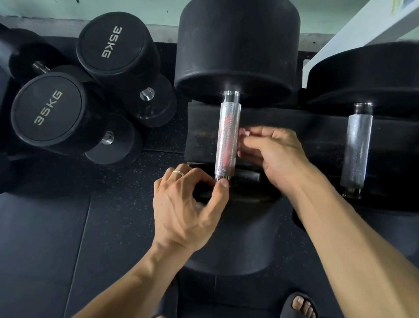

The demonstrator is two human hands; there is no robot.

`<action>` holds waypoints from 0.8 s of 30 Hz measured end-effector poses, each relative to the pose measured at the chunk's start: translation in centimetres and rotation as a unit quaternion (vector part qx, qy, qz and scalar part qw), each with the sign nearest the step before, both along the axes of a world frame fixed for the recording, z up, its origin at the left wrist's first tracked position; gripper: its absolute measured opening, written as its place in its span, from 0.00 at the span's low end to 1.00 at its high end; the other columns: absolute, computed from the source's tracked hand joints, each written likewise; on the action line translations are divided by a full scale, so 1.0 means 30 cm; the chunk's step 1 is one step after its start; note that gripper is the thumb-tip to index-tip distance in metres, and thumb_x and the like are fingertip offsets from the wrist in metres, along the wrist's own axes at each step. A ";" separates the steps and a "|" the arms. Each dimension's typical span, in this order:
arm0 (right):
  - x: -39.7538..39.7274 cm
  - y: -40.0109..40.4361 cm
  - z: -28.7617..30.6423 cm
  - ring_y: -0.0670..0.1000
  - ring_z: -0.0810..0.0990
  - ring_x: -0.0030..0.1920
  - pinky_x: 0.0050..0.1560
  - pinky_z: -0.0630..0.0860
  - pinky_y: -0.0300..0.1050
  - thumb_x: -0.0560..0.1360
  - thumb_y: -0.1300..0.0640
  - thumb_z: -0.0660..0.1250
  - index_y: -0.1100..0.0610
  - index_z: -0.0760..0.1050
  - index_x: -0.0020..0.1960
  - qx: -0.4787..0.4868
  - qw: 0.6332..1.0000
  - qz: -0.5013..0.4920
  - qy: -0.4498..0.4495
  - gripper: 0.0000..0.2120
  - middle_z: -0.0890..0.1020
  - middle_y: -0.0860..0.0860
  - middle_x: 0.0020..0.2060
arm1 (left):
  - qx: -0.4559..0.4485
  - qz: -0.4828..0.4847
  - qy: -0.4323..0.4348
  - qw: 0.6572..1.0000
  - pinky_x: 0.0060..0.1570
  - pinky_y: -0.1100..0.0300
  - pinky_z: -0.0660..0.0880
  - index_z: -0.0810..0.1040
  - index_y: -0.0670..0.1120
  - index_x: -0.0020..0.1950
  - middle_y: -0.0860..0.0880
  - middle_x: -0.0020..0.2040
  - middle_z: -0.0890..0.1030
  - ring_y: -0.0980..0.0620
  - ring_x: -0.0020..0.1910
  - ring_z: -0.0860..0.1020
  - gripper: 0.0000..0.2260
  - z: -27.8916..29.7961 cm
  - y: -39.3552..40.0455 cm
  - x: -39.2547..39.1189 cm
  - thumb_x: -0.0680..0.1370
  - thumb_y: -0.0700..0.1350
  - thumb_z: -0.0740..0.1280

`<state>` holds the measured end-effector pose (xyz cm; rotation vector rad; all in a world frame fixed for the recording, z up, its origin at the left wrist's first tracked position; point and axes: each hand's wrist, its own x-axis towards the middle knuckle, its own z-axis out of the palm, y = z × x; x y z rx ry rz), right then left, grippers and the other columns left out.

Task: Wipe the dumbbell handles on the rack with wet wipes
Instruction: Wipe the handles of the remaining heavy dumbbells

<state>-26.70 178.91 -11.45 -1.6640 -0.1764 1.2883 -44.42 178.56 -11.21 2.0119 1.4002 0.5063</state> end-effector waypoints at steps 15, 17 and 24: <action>0.041 -0.006 -0.003 0.42 0.84 0.33 0.38 0.79 0.34 0.74 0.69 0.71 0.58 0.82 0.40 -0.023 0.992 0.100 -0.066 0.08 0.86 0.50 0.35 | -0.003 0.002 0.008 1.000 0.47 0.55 0.67 0.79 0.51 0.35 0.56 0.37 0.76 0.54 0.41 0.73 0.17 0.009 0.002 0.002 0.73 0.62 0.59; 0.055 0.061 -0.015 0.46 0.85 0.35 0.44 0.83 0.41 0.74 0.69 0.71 0.57 0.81 0.41 -0.015 0.999 0.017 -0.029 0.09 0.86 0.51 0.36 | -0.004 0.000 0.002 1.000 0.47 0.54 0.68 0.79 0.51 0.35 0.56 0.37 0.76 0.54 0.41 0.73 0.17 0.009 0.002 0.003 0.73 0.61 0.60; 0.038 -0.049 -0.020 0.46 0.83 0.34 0.39 0.79 0.36 0.69 0.68 0.72 0.55 0.83 0.37 -0.108 0.943 0.278 -0.150 0.09 0.85 0.49 0.31 | -0.004 -0.001 0.013 1.000 0.46 0.55 0.67 0.79 0.50 0.35 0.55 0.37 0.76 0.53 0.40 0.73 0.18 0.006 0.003 -0.001 0.73 0.61 0.59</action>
